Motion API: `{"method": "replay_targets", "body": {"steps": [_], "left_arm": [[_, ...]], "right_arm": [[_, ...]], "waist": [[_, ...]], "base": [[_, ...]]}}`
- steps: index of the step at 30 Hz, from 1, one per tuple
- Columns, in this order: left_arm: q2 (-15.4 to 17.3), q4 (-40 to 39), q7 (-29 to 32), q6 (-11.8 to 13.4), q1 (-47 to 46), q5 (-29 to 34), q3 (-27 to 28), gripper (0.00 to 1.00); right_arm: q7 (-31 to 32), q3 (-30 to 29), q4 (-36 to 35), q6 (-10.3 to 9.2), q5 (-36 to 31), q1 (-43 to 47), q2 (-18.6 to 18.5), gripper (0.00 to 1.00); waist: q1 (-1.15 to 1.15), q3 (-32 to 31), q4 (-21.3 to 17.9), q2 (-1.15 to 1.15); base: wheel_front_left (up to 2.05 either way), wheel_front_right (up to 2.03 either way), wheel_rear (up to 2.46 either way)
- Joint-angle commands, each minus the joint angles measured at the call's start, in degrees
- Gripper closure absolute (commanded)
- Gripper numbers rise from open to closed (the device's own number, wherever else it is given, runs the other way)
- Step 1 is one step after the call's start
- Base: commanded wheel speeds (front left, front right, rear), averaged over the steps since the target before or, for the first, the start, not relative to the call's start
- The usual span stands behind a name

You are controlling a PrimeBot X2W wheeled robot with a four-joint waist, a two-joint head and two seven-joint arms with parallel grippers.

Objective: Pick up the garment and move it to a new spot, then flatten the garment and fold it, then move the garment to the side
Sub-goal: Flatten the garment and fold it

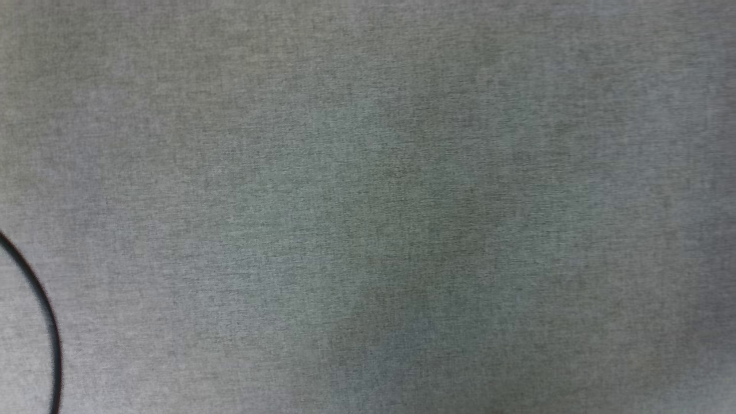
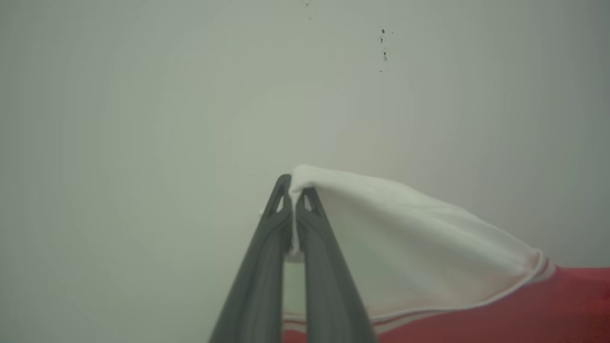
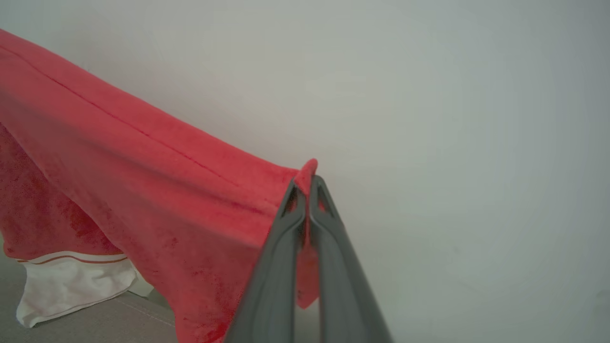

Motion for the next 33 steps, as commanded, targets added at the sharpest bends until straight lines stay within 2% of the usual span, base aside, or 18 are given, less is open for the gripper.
{"method": "replay_targets", "body": {"steps": [1, 8, 13, 17, 26, 33], "left_arm": [[-0.64, 1.50, -1.38, -0.48, 2.10, -0.44, -0.21, 1.00], [-4.42, 5.68, -6.76, -2.07, 15.15, -2.26, -2.28, 1.00], [-6.65, 5.04, -8.96, -2.65, 28.15, -2.87, -3.36, 1.00], [-7.15, 2.46, -9.45, -2.14, 39.75, -2.66, -3.80, 1.00], [-5.09, -4.96, -9.42, 0.12, 66.39, -4.47, -4.04, 1.00], [-1.52, -8.70, -7.04, 1.44, 82.43, -7.32, -4.06, 1.00]], "right_arm": [[-2.02, 1.35, 1.24, -0.04, 0.25, 1.86, 0.83, 1.00], [-7.45, 7.48, 5.87, -0.04, 2.87, 10.36, 1.20, 1.00], [-8.85, 12.73, 7.70, -0.04, 5.75, 18.16, -0.34, 1.00], [-8.65, 17.36, 7.69, -0.04, 8.64, 24.82, -2.52, 1.00], [-6.15, 22.53, 5.09, -0.04, 18.24, 40.94, -7.22, 1.00], [-5.07, 23.83, 1.03, -0.03, 23.71, 51.44, -10.33, 1.00]], "waist": [[-0.02, 0.42, 0.33, 0.00], [-0.02, -2.04, 1.59, 0.00], [-0.02, -6.72, 2.65, 0.00], [-0.02, -11.18, 3.15, 0.00], [-0.02, -21.91, 3.75, 0.00], [-0.02, -28.11, 3.28, 0.00]], "base": [[0.00, 0.00, 0.00], [0.00, 0.00, 0.00], [0.00, 0.00, 0.00], [0.00, 0.00, 0.00], [0.00, 0.00, 0.00], [0.00, 0.00, 0.00]]}}
